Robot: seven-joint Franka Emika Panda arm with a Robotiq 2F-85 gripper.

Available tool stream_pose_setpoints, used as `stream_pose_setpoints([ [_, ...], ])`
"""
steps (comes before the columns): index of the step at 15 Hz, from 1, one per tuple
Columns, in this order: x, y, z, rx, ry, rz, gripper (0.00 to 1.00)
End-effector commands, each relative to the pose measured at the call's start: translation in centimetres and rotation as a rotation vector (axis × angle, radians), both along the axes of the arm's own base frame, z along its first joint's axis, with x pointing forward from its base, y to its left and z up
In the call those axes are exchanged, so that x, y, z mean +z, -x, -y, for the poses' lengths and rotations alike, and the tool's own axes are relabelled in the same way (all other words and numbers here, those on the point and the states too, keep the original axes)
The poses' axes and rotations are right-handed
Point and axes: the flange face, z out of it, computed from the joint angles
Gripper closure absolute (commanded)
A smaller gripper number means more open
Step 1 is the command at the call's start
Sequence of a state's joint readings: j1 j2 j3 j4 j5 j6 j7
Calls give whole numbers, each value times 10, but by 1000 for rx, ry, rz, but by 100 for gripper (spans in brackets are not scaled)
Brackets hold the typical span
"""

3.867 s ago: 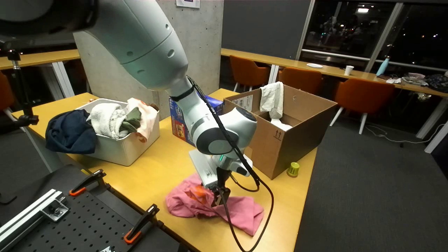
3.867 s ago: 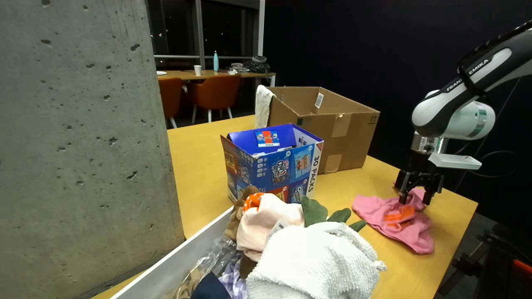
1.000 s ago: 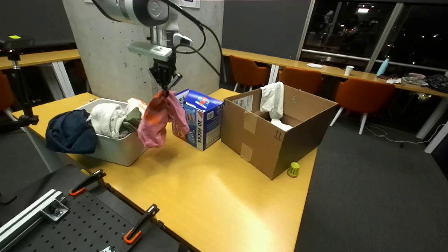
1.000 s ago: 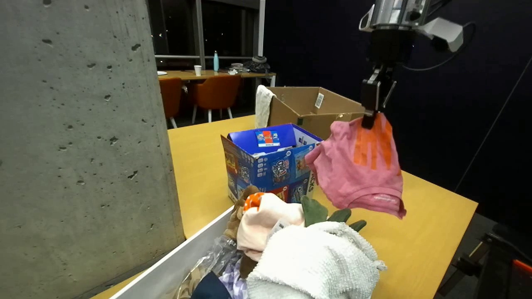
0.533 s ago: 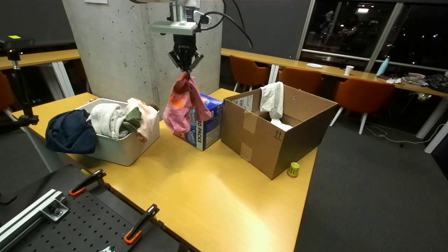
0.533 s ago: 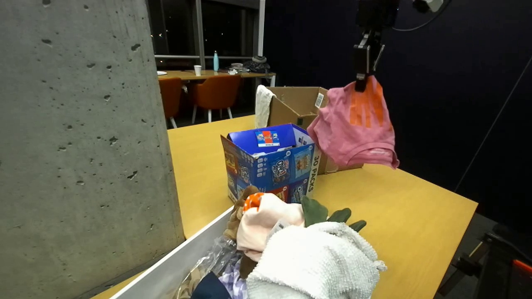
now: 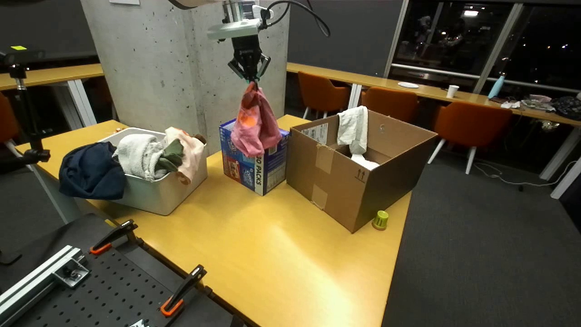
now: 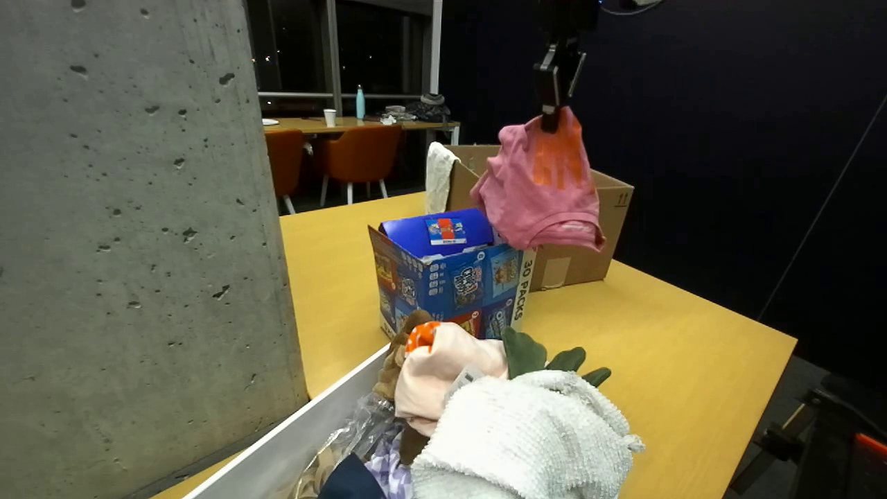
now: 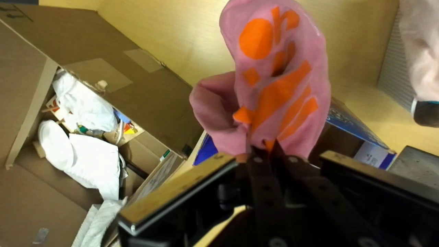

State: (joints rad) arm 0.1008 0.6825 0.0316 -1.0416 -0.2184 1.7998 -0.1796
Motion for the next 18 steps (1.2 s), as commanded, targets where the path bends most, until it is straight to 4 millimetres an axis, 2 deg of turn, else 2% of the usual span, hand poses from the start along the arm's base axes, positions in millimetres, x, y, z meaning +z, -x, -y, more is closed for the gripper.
stream_pose_setpoints([
  [1,-27,-29,-27,73,56,25,99],
  [5,-76,-45,-47,140,95,27,99],
  [9,-125,-53,-46,175,99,-4,99],
  [11,-141,-55,-43,182,105,-12,99],
  [13,-138,-55,-46,188,115,-7,97],
  [14,-130,-55,-47,187,115,7,70],
  [16,-112,-56,-49,186,111,36,63],
  [18,-88,-55,-54,178,99,72,48],
])
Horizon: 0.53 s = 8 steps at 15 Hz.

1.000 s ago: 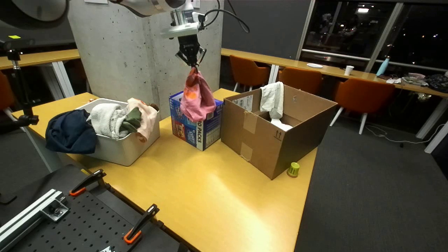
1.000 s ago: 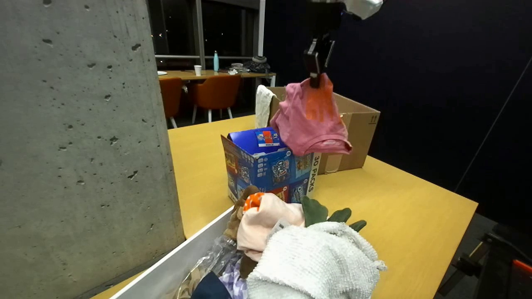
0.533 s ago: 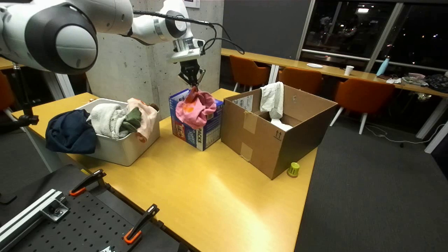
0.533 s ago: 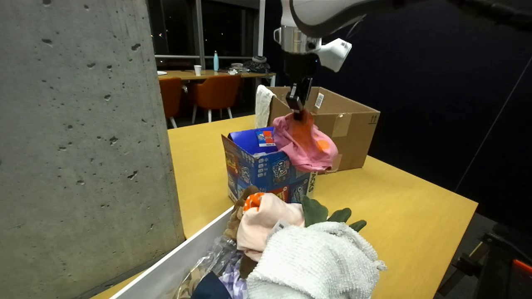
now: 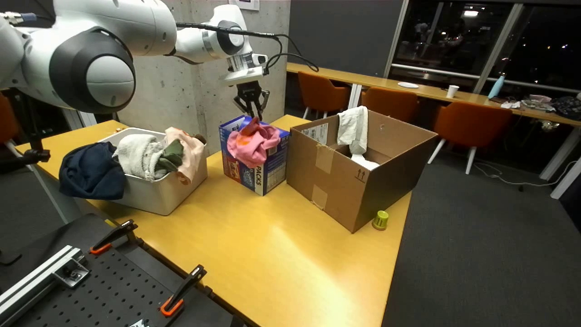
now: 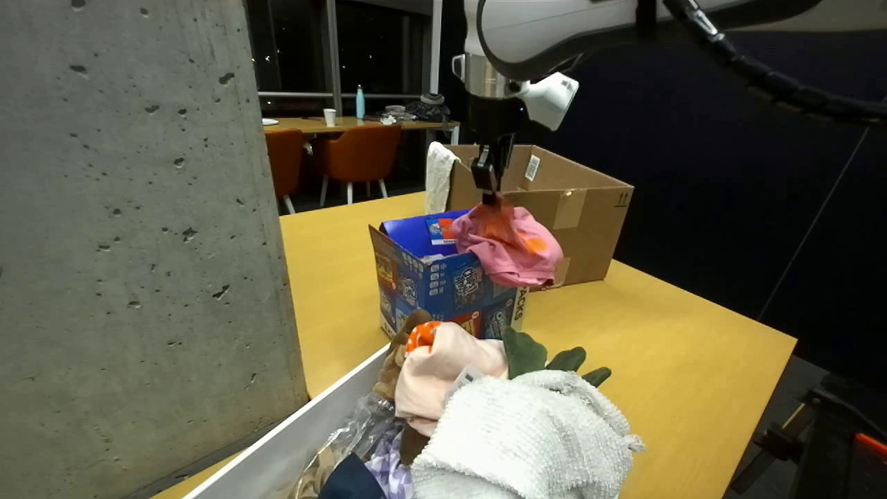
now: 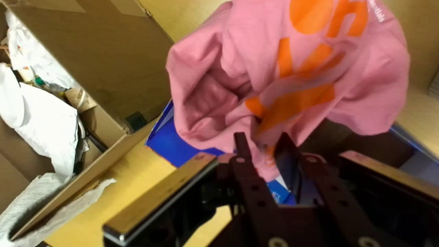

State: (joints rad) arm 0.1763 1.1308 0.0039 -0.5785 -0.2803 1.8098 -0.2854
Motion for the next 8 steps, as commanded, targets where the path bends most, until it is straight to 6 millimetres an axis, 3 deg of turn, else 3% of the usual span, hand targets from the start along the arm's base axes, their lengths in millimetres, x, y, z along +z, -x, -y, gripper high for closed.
stream_pose_setpoints([
  [1,50,1,-10,8,7,78,42],
  [6,100,18,-17,-99,-40,72,5],
  [8,109,23,-14,-165,-64,62,0],
])
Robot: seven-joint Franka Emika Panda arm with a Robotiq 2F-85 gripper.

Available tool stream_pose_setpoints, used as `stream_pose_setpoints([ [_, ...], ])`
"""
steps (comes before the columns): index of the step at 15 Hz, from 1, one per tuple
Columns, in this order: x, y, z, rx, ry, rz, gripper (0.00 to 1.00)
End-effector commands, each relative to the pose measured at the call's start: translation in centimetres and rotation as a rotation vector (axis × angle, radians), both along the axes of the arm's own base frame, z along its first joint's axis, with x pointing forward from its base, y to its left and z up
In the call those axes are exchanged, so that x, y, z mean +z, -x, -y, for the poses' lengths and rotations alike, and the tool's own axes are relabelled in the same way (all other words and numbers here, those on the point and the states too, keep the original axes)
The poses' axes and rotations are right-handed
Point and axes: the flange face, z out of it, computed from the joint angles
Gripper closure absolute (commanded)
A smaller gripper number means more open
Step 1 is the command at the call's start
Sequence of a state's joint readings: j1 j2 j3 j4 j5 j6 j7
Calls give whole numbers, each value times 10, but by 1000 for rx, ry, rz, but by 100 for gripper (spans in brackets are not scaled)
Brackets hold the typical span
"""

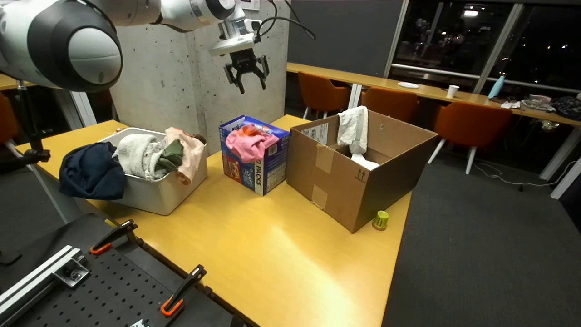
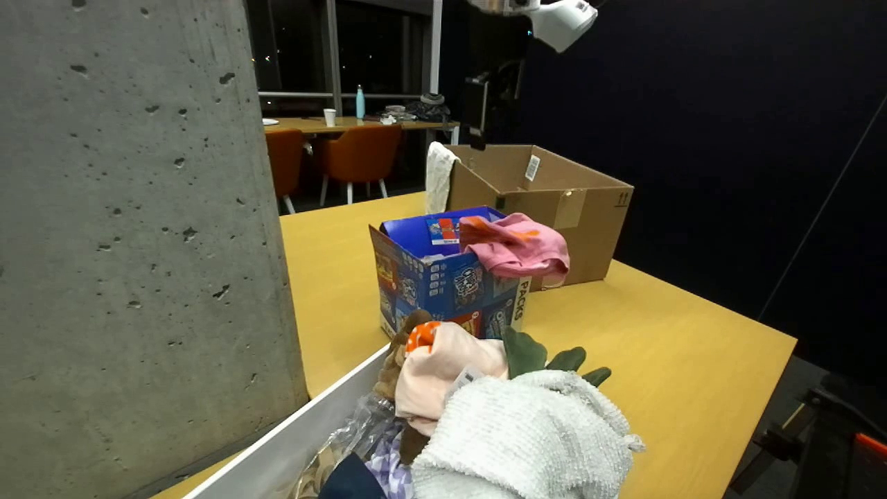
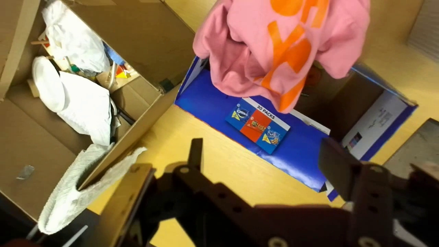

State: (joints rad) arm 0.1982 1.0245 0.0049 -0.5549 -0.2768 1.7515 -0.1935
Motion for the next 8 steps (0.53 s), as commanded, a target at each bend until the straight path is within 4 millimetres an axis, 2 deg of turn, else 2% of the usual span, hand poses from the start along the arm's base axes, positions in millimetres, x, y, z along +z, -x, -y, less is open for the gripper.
stream_pose_setpoints([
  [1,18,14,2,-107,-65,-47,0],
  [3,14,16,7,-153,-121,-65,0],
  [8,-19,16,34,-206,-276,-93,0],
])
